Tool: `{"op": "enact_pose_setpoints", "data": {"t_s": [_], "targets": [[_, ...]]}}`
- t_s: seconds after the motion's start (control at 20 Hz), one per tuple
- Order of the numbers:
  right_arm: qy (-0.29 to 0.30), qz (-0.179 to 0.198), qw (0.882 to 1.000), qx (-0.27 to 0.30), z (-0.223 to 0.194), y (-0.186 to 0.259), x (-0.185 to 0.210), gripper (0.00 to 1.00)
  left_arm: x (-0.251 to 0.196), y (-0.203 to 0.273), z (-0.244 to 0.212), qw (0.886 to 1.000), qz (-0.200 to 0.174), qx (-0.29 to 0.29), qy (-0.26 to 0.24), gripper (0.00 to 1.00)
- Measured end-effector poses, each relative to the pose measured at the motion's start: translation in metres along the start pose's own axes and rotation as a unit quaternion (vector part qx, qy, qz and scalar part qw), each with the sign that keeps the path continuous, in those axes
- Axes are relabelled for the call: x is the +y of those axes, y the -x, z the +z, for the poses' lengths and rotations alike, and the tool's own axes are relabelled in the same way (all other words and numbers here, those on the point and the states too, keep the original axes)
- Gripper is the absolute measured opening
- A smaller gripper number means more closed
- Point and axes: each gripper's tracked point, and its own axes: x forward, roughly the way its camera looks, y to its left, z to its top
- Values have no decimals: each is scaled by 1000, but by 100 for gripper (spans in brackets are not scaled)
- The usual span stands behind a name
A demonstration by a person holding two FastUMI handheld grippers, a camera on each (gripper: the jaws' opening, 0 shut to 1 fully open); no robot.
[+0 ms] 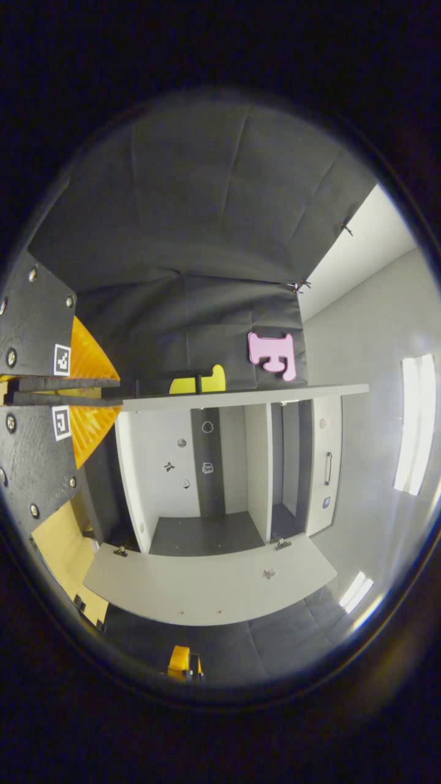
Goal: Open the right door of the double-door shoe cabinet with the right hand, and open the left door with the left hand.
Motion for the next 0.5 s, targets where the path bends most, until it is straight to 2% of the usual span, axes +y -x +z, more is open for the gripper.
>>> {"op": "enact_pose_setpoints", "data": {"t_s": [0.25, 0.5], "targets": [[-2, -1, 1000, 0, -7, 17, -11, 97, -4, 0, -1, 1000, 8, 2, -14, 1], [-21, -6, 1000, 1, -10, 31, -21, 97, -3, 6, 6, 999, 24, -22, -28, 1]]}}
